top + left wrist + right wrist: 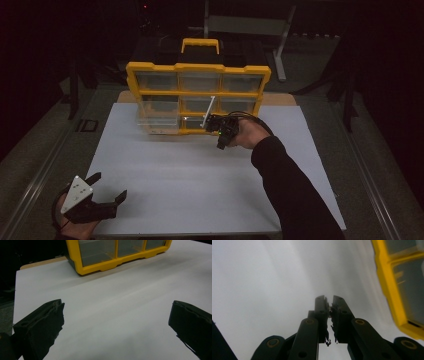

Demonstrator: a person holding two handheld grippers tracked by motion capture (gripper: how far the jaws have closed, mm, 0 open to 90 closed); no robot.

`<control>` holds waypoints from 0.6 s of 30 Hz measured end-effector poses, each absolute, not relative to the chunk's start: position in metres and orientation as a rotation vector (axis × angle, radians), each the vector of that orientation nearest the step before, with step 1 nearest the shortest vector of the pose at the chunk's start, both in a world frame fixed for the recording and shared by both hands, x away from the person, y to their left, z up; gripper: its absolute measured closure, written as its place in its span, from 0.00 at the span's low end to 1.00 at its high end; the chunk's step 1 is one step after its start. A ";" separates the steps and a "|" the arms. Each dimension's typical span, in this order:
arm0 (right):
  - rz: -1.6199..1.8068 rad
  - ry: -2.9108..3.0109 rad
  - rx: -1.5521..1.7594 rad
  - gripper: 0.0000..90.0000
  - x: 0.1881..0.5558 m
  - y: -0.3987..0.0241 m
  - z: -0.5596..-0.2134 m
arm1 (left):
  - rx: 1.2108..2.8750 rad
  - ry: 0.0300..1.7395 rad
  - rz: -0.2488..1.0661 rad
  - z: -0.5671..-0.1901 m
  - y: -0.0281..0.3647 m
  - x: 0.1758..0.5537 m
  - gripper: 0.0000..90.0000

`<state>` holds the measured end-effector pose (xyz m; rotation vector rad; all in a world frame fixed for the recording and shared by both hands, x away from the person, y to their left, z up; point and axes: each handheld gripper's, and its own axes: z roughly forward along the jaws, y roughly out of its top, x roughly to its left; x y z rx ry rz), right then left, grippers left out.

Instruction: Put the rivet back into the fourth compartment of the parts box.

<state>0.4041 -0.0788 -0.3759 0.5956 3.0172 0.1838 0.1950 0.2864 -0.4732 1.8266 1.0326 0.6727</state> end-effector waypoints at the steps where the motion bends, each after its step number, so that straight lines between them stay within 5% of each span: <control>1: 0.187 3.014 0.591 0.92 0.404 -0.077 -0.372 | 1.826 1.032 0.673 -0.473 0.286 0.195 0.01; 18: 0.623 2.867 0.507 0.92 0.401 -0.057 -0.329 | 1.826 1.028 0.670 -0.474 0.285 0.195 0.01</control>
